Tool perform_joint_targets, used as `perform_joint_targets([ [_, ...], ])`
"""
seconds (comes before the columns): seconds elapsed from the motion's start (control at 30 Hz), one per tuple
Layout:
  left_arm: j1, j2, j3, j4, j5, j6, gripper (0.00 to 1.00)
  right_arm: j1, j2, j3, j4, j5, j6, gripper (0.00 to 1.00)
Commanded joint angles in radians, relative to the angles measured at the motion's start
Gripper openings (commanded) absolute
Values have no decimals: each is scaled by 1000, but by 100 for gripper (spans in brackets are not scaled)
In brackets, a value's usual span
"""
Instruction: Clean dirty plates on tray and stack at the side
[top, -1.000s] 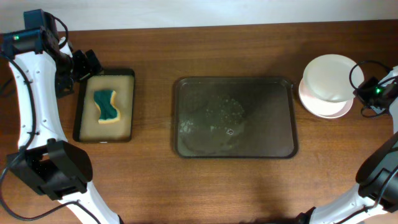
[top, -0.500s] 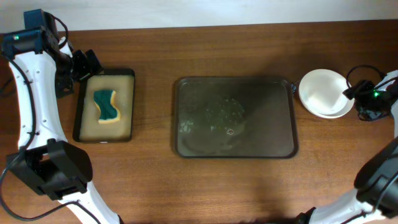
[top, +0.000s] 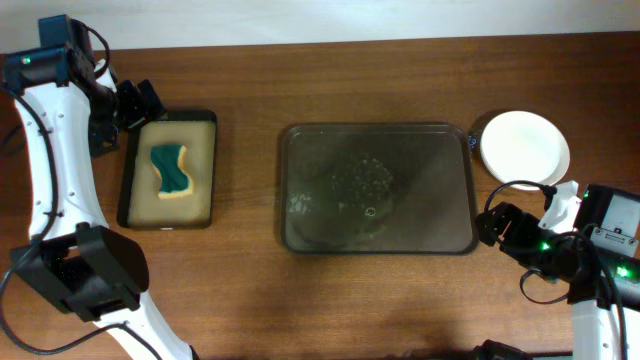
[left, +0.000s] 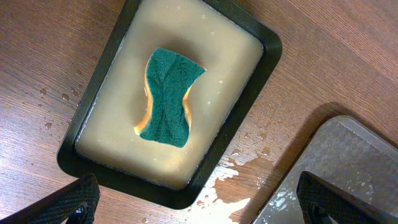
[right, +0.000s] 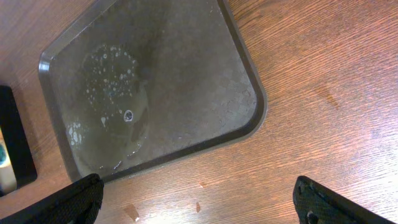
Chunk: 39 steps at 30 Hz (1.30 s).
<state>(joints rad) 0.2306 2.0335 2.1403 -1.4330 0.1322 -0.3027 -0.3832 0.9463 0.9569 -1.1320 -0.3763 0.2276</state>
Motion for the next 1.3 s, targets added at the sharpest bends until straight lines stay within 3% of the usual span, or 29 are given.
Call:
perform_joint_targets([
  [0.0, 3, -5, 11, -1, 9, 5, 99, 9, 21, -5, 1, 7, -10, 98],
  [0.13, 3, -5, 11, -1, 9, 5, 99, 27, 76, -12, -16, -12, -10, 98],
  [0.2, 3, -5, 11, 0, 9, 5, 100, 114, 26, -44, 85, -23, -10, 98],
  [0.27, 3, -5, 11, -1, 9, 5, 99, 285, -93, -114, 268, -16, -35, 98],
  [0.3, 3, -5, 11, 0, 9, 5, 99, 436, -242, -201, 430, -5, -142, 98],
  [0.4, 3, -5, 11, -1, 9, 5, 99, 544, -446, -336, 570, 3, -257, 98],
  [0.57, 3, -5, 11, -1, 9, 5, 99, 545, -769, -594, 718, 114, -257, 98],
  [0.77, 3, -5, 11, -1, 9, 5, 99, 529, -935, -829, 951, 225, -253, 98],
  [0.97, 3, -5, 11, -1, 9, 5, 99, 434, -943, -952, 1098, 255, -186, 98],
  [1.1, 3, -5, 11, -1, 9, 5, 99, 427, -943, -951, 1097, 370, -186, 98],
  [1.27, 3, -5, 11, -1, 9, 5, 99, 388, -943, -951, 1051, 369, -186, 98],
])
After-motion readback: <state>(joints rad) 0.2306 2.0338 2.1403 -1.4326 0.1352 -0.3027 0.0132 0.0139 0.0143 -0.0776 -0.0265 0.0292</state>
